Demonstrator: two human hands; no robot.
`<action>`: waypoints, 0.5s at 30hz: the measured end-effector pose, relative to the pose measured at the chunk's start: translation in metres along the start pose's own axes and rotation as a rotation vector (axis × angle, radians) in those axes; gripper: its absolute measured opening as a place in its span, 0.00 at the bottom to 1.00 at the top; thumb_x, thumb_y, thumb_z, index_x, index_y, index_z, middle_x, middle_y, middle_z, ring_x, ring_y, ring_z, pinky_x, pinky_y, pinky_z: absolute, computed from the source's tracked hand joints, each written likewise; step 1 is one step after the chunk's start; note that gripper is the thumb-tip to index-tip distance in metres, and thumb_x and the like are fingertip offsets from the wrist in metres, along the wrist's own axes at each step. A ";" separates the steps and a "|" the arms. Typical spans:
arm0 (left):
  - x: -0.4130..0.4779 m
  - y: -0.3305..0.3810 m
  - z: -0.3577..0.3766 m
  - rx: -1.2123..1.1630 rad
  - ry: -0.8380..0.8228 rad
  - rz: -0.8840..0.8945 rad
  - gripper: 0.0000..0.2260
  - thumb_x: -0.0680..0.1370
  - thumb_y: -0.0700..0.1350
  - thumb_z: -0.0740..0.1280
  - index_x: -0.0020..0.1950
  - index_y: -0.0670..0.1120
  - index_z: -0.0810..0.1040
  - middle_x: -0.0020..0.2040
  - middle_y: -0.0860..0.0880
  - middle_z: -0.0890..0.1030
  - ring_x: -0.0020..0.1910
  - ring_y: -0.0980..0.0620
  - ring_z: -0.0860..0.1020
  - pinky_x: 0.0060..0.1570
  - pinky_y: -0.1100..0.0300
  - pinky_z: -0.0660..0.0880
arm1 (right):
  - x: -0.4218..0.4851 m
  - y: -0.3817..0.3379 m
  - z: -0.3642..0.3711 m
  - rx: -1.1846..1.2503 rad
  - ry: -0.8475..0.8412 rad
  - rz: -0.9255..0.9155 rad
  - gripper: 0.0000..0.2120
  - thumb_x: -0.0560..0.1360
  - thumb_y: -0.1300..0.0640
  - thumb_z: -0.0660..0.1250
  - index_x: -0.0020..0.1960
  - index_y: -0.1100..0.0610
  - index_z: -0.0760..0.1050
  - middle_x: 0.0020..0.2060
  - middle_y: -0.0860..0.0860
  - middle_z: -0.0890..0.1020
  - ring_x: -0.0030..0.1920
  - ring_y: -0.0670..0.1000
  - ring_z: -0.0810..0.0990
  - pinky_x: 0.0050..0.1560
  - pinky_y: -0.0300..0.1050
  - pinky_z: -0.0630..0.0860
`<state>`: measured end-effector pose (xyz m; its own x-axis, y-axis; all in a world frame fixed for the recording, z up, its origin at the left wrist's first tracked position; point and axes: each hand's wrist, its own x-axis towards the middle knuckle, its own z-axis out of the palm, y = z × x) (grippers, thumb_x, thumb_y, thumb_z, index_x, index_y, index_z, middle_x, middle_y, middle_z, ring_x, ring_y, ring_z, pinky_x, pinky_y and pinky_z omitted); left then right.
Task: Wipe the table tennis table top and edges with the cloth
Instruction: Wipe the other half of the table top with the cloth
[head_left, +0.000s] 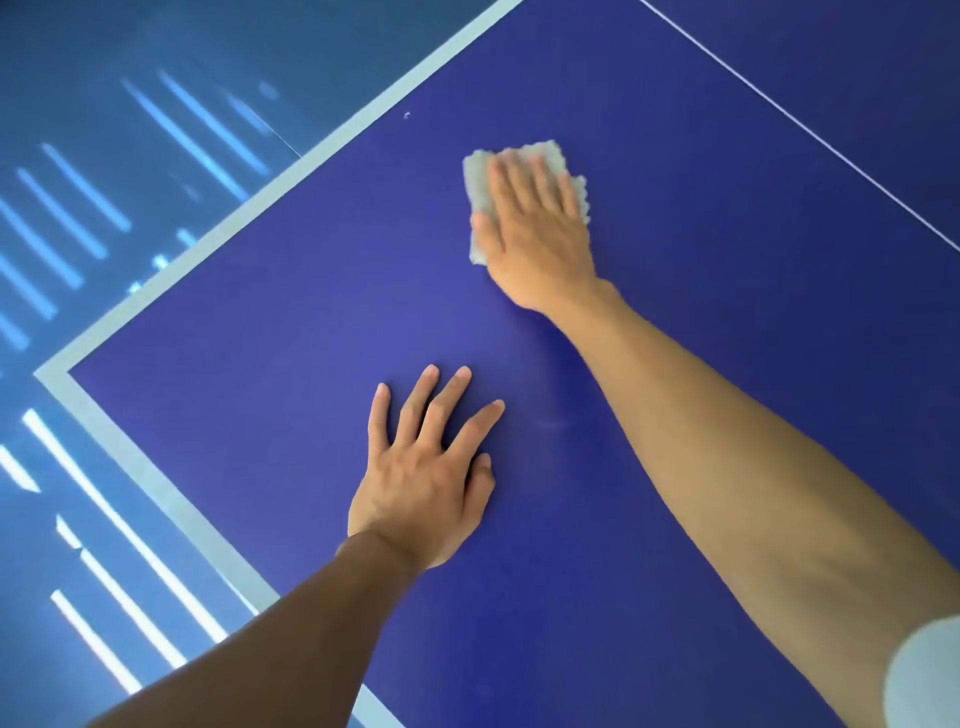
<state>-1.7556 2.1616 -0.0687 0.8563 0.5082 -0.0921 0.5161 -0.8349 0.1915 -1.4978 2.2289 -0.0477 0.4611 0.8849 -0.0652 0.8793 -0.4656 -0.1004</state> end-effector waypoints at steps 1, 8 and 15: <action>0.000 0.000 0.000 -0.006 0.010 -0.004 0.23 0.83 0.54 0.54 0.78 0.54 0.68 0.82 0.47 0.63 0.82 0.42 0.57 0.78 0.32 0.51 | -0.015 -0.021 0.004 -0.044 -0.039 -0.185 0.32 0.85 0.44 0.41 0.84 0.58 0.54 0.83 0.54 0.59 0.84 0.58 0.54 0.82 0.58 0.47; -0.004 0.001 -0.004 -0.096 0.071 -0.027 0.23 0.82 0.53 0.54 0.77 0.51 0.71 0.80 0.47 0.66 0.82 0.44 0.59 0.79 0.35 0.50 | -0.113 0.076 0.000 0.013 -0.002 0.171 0.30 0.85 0.46 0.40 0.83 0.57 0.54 0.81 0.53 0.61 0.82 0.57 0.57 0.80 0.59 0.52; -0.014 -0.002 -0.007 -0.448 0.192 -0.063 0.18 0.82 0.43 0.60 0.72 0.44 0.75 0.74 0.44 0.72 0.78 0.42 0.65 0.81 0.40 0.47 | -0.196 0.107 0.004 0.060 0.042 0.758 0.27 0.87 0.49 0.45 0.83 0.58 0.54 0.81 0.55 0.60 0.81 0.58 0.56 0.80 0.61 0.52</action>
<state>-1.7686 2.1581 -0.0610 0.7825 0.6200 0.0566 0.4713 -0.6493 0.5969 -1.4949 2.0056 -0.0494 0.9414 0.3219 -0.1005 0.3127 -0.9449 -0.0970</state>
